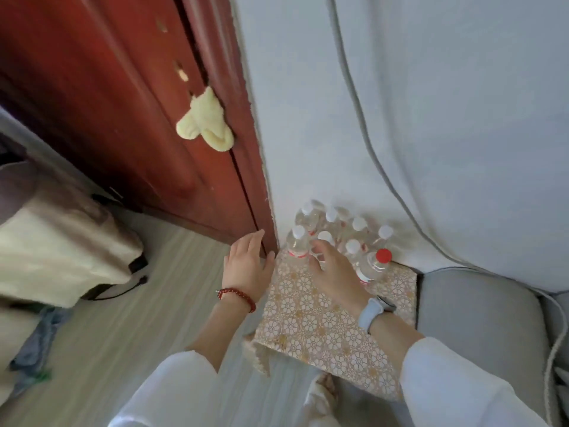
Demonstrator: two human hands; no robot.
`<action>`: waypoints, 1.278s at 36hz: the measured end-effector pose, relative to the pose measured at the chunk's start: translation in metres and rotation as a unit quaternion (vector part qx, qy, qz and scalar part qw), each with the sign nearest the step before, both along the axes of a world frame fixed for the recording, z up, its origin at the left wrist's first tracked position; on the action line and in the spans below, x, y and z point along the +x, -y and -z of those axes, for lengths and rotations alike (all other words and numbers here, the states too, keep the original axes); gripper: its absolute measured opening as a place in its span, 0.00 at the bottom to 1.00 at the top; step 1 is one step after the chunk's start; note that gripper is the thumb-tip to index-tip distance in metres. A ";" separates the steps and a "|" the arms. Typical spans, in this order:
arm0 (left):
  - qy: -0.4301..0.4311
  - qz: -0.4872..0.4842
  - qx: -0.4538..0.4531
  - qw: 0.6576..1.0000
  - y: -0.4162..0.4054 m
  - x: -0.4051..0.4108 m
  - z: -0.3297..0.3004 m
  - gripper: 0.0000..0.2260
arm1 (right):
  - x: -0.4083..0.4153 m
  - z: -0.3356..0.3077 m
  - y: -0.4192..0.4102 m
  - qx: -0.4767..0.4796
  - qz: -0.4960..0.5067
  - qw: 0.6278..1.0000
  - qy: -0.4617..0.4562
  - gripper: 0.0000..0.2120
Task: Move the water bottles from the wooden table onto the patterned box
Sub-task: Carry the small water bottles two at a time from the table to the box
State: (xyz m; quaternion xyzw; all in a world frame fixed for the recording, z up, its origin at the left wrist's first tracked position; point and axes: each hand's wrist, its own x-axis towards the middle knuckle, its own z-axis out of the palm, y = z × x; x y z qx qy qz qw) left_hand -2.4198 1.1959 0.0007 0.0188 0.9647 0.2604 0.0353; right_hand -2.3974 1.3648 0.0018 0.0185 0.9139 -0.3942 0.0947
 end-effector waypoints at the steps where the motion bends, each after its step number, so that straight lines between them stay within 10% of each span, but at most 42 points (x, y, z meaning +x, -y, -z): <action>1: 0.003 -0.025 -0.006 1.000 0.022 0.010 -0.007 0.21 | 0.003 -0.004 0.021 0.000 -0.023 1.000 0.005 0.18; 17: 0.011 -0.473 -0.011 0.881 0.413 0.412 -0.023 0.18 | 0.250 -0.038 0.464 -0.011 -0.420 0.905 0.069 0.14; 27: -0.001 -0.725 0.026 0.688 0.549 0.665 -0.014 0.16 | 0.439 -0.037 0.694 0.039 -0.672 0.736 0.074 0.13; 46: -0.025 -0.906 -0.015 0.422 0.800 0.956 -0.049 0.18 | 0.794 -0.054 1.071 0.033 -0.926 0.360 -0.107 0.17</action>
